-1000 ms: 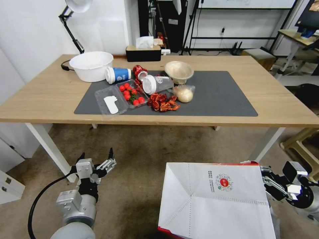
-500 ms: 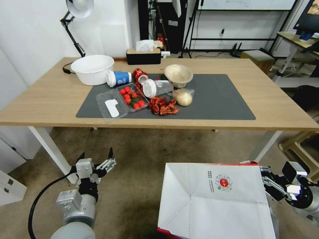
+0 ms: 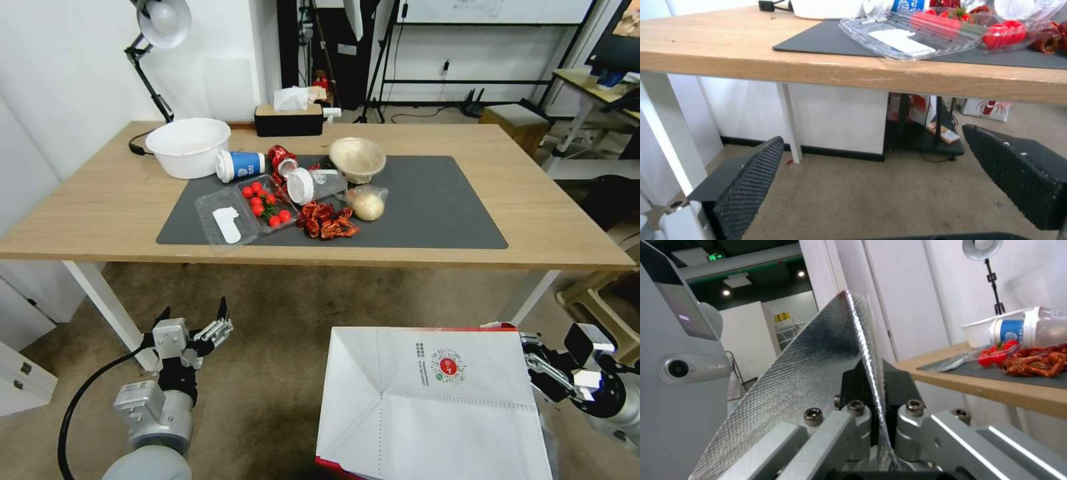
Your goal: Pick up the food delivery bag from the floor and place it on the table.
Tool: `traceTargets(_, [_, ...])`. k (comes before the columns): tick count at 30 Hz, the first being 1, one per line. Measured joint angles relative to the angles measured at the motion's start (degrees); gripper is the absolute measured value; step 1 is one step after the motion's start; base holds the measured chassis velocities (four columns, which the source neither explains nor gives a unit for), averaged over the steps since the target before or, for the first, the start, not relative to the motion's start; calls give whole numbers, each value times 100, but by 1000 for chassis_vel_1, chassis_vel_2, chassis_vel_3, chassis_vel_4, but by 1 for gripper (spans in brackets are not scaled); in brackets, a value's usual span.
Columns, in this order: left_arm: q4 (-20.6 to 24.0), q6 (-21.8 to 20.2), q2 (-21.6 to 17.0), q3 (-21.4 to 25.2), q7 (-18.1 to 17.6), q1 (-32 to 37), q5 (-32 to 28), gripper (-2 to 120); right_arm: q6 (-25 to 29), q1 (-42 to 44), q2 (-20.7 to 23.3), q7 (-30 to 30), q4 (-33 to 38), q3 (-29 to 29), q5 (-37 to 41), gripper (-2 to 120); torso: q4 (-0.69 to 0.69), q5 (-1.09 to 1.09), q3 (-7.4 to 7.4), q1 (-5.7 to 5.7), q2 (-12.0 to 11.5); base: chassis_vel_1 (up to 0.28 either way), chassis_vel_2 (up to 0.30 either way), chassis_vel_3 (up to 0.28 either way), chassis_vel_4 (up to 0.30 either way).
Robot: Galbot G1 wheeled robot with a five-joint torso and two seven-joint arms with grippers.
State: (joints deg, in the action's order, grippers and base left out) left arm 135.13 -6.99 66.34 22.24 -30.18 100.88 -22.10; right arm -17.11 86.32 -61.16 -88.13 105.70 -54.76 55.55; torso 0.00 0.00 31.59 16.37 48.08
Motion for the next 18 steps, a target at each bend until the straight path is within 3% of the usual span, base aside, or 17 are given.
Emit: traceTargets(18, [7,-2,-5,-1,1,18,-1,100,0,3,-1,1,-3,11,16,0,0,0,251,189,442,0,0,0,0])
